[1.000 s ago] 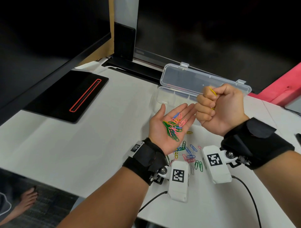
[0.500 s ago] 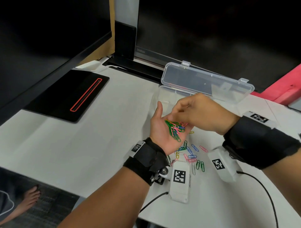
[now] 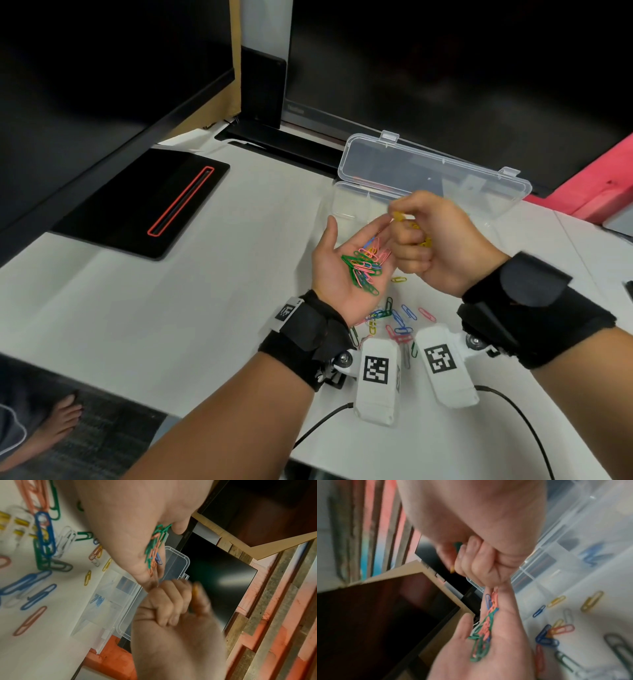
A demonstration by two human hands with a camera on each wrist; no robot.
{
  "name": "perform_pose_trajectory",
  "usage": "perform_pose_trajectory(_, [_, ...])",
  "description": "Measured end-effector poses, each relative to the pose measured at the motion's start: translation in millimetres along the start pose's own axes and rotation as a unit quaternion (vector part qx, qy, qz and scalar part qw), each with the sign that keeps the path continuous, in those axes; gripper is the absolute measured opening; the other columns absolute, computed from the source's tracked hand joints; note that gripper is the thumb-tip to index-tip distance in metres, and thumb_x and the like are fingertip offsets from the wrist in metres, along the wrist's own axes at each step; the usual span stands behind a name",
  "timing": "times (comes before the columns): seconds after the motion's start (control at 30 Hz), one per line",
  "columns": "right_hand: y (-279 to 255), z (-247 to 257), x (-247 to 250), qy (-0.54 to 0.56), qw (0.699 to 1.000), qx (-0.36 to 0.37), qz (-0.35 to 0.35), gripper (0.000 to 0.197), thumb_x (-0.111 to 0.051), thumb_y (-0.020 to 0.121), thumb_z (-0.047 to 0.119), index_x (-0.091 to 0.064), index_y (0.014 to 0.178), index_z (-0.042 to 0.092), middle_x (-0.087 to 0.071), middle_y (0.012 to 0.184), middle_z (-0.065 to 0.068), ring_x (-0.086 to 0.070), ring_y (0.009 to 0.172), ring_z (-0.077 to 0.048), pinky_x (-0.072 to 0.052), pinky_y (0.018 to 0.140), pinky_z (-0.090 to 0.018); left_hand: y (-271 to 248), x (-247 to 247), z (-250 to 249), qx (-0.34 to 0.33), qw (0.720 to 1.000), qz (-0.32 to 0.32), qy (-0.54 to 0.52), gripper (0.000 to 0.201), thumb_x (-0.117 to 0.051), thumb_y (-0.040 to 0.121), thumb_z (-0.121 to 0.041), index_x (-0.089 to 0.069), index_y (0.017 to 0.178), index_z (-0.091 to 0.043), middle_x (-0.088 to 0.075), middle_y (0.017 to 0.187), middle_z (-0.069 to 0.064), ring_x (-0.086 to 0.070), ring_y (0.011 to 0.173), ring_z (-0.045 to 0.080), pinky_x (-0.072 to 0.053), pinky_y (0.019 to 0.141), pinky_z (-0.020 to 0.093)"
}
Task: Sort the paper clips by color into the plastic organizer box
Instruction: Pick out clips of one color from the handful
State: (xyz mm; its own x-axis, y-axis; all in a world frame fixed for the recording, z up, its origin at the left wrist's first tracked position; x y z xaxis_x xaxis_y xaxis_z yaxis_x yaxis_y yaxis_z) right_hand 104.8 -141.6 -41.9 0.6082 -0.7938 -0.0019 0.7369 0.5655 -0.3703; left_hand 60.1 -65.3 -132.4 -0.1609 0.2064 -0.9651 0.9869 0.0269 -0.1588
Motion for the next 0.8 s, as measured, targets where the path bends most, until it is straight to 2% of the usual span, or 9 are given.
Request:
perform_pose_trajectory(0.1, [-2, 1, 12, 0.148, 0.988, -0.025, 0.025, 0.015, -0.038, 0.072, 0.022, -0.031, 0.058, 0.019, -0.022, 0.046, 0.005, -0.016, 0.032, -0.008, -0.006, 0.042, -0.018, 0, -1, -2, -0.003, 1.000, -0.002, 0.007, 0.073, -0.038, 0.097, -0.055, -0.050, 0.134, 0.007, -0.055, 0.134, 0.026, -0.053, 0.127, 0.032, -0.045, 0.105, 0.038])
perform_pose_trajectory(0.17, [-2, -1, 19, 0.171, 0.985, -0.022, 0.028, 0.014, -0.035, 0.069, 0.017, -0.037, 0.056, 0.017, -0.025, 0.044, 0.005, -0.018, 0.031, -0.007, -0.007, 0.041, -0.018, -1, -2, -1, 0.000, 1.000, 0.004, -0.010, 0.073, -0.039, 0.097, -0.054, -0.048, 0.136, 0.007, -0.052, 0.137, 0.027, -0.050, 0.130, 0.035, -0.039, 0.110, 0.041])
perform_pose_trajectory(0.23, [-1, -1, 23, 0.151, 0.988, -0.021, 0.011, 0.018, -0.032, 0.070, 0.010, -0.045, 0.057, 0.015, -0.029, 0.045, 0.005, -0.019, 0.030, -0.006, -0.008, 0.039, -0.017, -2, -3, 0, 0.002, 1.000, 0.006, -0.020, 0.073, -0.041, 0.097, -0.053, -0.047, 0.136, 0.008, -0.051, 0.138, 0.028, -0.048, 0.131, 0.038, -0.034, 0.113, 0.044])
perform_pose_trajectory(0.3, [0, -1, 26, 0.096, 0.995, -0.023, -0.019, 0.024, -0.029, 0.072, 0.005, -0.048, 0.060, 0.014, -0.033, 0.048, 0.003, -0.018, 0.031, -0.007, -0.008, 0.040, -0.017, -3, -4, 0, 0.003, 1.000, 0.007, -0.021, 0.073, -0.042, 0.096, -0.053, -0.047, 0.135, 0.009, -0.053, 0.135, 0.029, -0.050, 0.129, 0.039, -0.037, 0.111, 0.045])
perform_pose_trajectory(0.4, [0, 1, 25, 0.005, 0.999, -0.023, -0.048, 0.030, -0.026, 0.079, 0.004, -0.048, 0.060, 0.014, -0.027, 0.049, 0.004, -0.013, 0.035, -0.007, -0.009, 0.041, -0.015, -3, -6, 0, 0.001, 1.000, 0.007, -0.021, 0.076, -0.042, 0.095, -0.055, -0.046, 0.135, 0.010, -0.059, 0.126, 0.030, -0.055, 0.123, 0.038, -0.045, 0.104, 0.043])
perform_pose_trajectory(0.5, [1, 4, 23, -0.014, 0.998, -0.029, -0.045, 0.028, -0.029, 0.081, 0.007, -0.050, 0.064, 0.014, -0.021, 0.049, 0.006, -0.011, 0.035, -0.007, -0.009, 0.039, -0.015, -2, -5, 1, 0.004, 1.000, 0.004, -0.025, 0.079, -0.044, 0.094, -0.057, -0.042, 0.138, 0.009, -0.057, 0.128, 0.031, -0.054, 0.124, 0.039, -0.041, 0.108, 0.045])
perform_pose_trajectory(0.6, [1, 7, 22, 0.076, 0.996, -0.026, -0.024, 0.028, -0.032, 0.083, 0.009, -0.054, 0.067, 0.013, -0.020, 0.048, 0.007, -0.014, 0.032, -0.007, -0.010, 0.035, -0.015, -2, -6, 0, 0.007, 0.999, 0.007, -0.034, 0.081, -0.045, 0.093, -0.057, -0.041, 0.139, 0.009, -0.054, 0.131, 0.031, -0.053, 0.125, 0.039, -0.042, 0.107, 0.045])
perform_pose_trajectory(0.7, [-1, 11, 25, 0.198, 0.980, 0.011, -0.008, 0.027, -0.033, 0.078, 0.009, -0.051, 0.059, 0.014, -0.023, 0.044, 0.008, -0.018, 0.030, -0.005, -0.012, 0.032, -0.018, -1, -4, 1, 0.009, 0.999, 0.007, -0.036, 0.081, -0.044, 0.094, -0.057, -0.042, 0.137, 0.011, -0.052, 0.134, 0.031, -0.050, 0.128, 0.040, -0.036, 0.111, 0.047])
perform_pose_trajectory(0.8, [-2, 14, 27, 0.224, 0.973, 0.044, -0.015, 0.016, -0.038, 0.072, 0.010, -0.046, 0.060, 0.017, -0.022, 0.044, 0.008, -0.016, 0.032, -0.007, -0.012, 0.033, -0.019, 1, -2, 1, 0.007, 1.000, 0.005, -0.027, 0.080, -0.043, 0.095, -0.056, -0.042, 0.137, 0.011, -0.051, 0.136, 0.031, -0.048, 0.130, 0.040, -0.034, 0.113, 0.046])
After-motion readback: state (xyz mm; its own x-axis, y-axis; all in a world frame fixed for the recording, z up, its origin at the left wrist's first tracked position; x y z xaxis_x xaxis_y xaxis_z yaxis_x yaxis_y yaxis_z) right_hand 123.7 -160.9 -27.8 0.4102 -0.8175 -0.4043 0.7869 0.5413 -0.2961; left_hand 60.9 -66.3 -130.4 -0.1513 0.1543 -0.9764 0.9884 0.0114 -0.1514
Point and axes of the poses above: each hand's wrist, its own y-axis towards the middle knuckle, its own x-axis out of the back of the hand, z = x × y, the point moved 3 cm from there along y, towards the middle knuckle
